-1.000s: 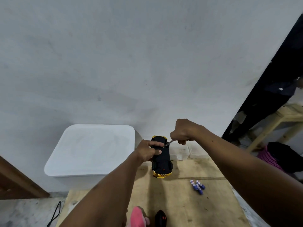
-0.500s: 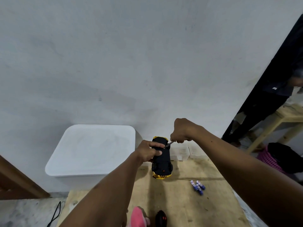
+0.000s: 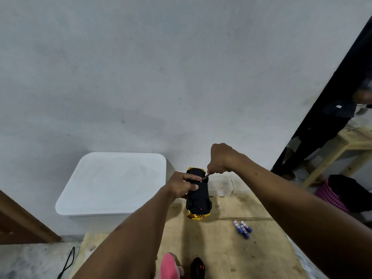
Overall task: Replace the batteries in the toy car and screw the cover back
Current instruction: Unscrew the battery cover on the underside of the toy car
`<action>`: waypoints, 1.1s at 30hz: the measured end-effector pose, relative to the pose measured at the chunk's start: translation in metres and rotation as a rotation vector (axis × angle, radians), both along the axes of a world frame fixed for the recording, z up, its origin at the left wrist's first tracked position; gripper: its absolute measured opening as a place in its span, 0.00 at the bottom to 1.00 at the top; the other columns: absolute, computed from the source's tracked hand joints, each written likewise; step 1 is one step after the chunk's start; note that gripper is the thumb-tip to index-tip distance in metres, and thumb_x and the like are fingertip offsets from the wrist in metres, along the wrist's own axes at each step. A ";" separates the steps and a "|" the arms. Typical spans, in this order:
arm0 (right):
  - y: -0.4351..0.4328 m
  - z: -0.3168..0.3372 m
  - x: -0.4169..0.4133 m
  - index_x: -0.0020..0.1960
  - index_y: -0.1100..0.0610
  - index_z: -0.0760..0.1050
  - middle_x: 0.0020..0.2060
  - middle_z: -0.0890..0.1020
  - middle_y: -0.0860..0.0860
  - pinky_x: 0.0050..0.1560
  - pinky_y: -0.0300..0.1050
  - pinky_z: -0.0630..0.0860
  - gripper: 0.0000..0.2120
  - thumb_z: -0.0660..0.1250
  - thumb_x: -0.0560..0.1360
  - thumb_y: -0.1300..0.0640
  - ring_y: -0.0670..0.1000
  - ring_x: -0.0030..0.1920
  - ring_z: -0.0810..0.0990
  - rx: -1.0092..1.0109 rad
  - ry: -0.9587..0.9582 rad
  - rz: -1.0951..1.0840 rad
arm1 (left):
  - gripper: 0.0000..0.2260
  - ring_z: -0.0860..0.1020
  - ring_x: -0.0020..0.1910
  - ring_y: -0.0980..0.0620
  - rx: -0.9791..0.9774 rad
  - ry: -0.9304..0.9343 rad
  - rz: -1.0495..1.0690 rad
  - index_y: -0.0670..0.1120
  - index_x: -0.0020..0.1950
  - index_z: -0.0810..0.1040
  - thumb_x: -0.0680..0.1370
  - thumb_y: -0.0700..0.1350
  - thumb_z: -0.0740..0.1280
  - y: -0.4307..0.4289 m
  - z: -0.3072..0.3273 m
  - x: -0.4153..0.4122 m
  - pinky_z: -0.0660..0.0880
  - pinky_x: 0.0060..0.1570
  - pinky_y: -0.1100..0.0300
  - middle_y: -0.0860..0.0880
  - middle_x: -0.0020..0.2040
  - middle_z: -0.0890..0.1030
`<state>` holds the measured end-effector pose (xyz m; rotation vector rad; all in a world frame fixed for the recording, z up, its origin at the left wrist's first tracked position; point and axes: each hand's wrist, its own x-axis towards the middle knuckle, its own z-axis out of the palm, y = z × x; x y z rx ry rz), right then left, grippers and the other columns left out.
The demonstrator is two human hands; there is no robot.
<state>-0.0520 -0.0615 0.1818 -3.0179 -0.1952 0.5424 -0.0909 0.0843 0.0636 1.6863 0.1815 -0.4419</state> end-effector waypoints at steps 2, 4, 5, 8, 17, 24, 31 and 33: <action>0.001 -0.001 0.002 0.33 0.58 0.69 0.28 0.73 0.52 0.27 0.39 0.65 0.13 0.74 0.67 0.59 0.52 0.26 0.69 0.005 -0.010 0.001 | 0.15 0.81 0.48 0.48 0.004 0.000 -0.003 0.46 0.57 0.85 0.75 0.32 0.70 -0.002 -0.001 -0.002 0.80 0.39 0.60 0.45 0.55 0.82; -0.001 0.000 0.001 0.33 0.58 0.71 0.28 0.74 0.52 0.27 0.39 0.65 0.13 0.74 0.67 0.57 0.51 0.27 0.69 0.031 0.011 -0.013 | 0.15 0.80 0.48 0.48 -0.004 0.004 0.006 0.46 0.57 0.84 0.75 0.32 0.70 -0.002 -0.002 -0.003 0.80 0.38 0.61 0.45 0.54 0.82; -0.003 -0.001 0.001 0.33 0.58 0.72 0.27 0.75 0.51 0.27 0.39 0.66 0.11 0.72 0.68 0.56 0.50 0.26 0.70 0.045 0.028 -0.022 | 0.15 0.80 0.47 0.48 -0.011 0.008 0.013 0.46 0.57 0.84 0.75 0.32 0.69 -0.001 -0.002 -0.003 0.80 0.38 0.61 0.45 0.54 0.82; -0.006 -0.003 0.002 0.35 0.60 0.76 0.28 0.80 0.53 0.29 0.39 0.69 0.06 0.65 0.69 0.60 0.52 0.27 0.73 0.079 0.068 -0.039 | 0.14 0.81 0.45 0.49 -0.017 0.023 0.016 0.47 0.56 0.85 0.75 0.33 0.69 0.002 -0.002 -0.001 0.79 0.37 0.61 0.44 0.54 0.83; -0.004 0.003 0.002 0.32 0.59 0.74 0.25 0.77 0.52 0.27 0.39 0.67 0.11 0.71 0.69 0.56 0.51 0.24 0.71 0.089 0.058 -0.050 | 0.14 0.81 0.47 0.49 -0.027 0.018 0.019 0.47 0.56 0.85 0.75 0.33 0.70 -0.001 -0.003 0.001 0.79 0.37 0.61 0.44 0.54 0.83; -0.001 0.002 0.004 0.33 0.59 0.72 0.26 0.76 0.52 0.26 0.38 0.67 0.11 0.72 0.70 0.59 0.51 0.23 0.70 0.051 0.041 -0.021 | 0.14 0.81 0.47 0.48 -0.016 0.015 0.007 0.47 0.57 0.85 0.74 0.33 0.70 0.000 -0.003 0.003 0.80 0.37 0.61 0.44 0.55 0.83; -0.005 -0.001 0.006 0.35 0.59 0.77 0.27 0.81 0.52 0.29 0.38 0.69 0.08 0.67 0.70 0.57 0.51 0.25 0.73 0.091 0.071 -0.058 | 0.15 0.81 0.48 0.48 -0.038 0.024 0.016 0.47 0.57 0.85 0.75 0.33 0.70 0.002 -0.004 0.003 0.79 0.38 0.60 0.43 0.55 0.83; -0.004 -0.002 0.006 0.34 0.59 0.75 0.28 0.80 0.53 0.28 0.38 0.67 0.06 0.65 0.69 0.61 0.52 0.25 0.71 0.060 0.063 -0.040 | 0.15 0.81 0.48 0.48 -0.031 0.022 0.005 0.48 0.57 0.85 0.74 0.33 0.71 0.002 -0.004 0.003 0.79 0.38 0.61 0.44 0.55 0.83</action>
